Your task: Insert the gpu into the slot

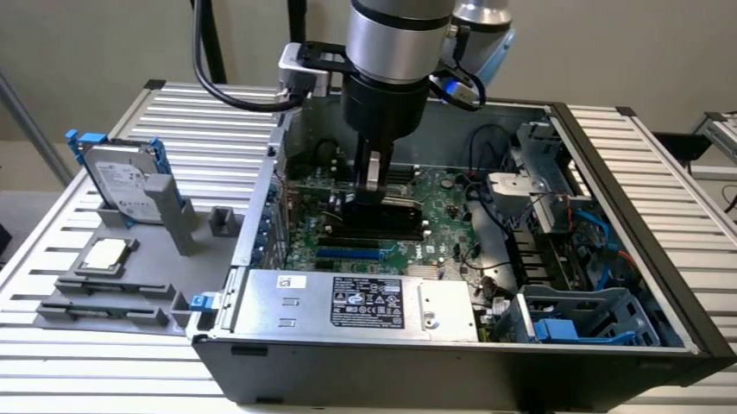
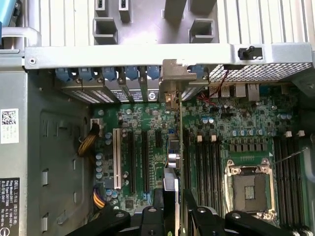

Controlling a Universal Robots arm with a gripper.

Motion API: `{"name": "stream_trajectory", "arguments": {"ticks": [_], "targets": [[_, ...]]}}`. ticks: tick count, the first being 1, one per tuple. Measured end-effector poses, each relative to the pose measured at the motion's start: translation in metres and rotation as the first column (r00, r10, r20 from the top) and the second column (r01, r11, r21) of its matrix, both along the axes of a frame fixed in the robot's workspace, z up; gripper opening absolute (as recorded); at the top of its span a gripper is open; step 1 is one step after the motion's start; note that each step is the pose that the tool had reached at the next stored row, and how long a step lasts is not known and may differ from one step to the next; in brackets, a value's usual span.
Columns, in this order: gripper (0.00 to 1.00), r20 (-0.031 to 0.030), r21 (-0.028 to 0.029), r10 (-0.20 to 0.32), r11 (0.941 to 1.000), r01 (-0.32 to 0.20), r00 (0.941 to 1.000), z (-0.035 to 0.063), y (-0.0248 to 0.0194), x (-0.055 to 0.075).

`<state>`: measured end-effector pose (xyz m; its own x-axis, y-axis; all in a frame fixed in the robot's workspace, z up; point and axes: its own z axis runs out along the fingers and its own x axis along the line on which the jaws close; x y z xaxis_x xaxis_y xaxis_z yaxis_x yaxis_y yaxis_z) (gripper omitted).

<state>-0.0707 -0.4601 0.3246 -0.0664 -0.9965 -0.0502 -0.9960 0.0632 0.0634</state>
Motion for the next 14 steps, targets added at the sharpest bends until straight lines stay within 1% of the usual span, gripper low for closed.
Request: {"name": "stream_trajectory", "arguments": {"ticks": [9,14], "targets": [[0.26,0.0016,0.0012,0.000,1.0000,0.000,1.0000,-0.0165,0.0003,-0.002],[0.26,0.0026,0.0017,0.000,1.0000,0.000,1.0000,-0.0255,0.0021,-0.004]]}}
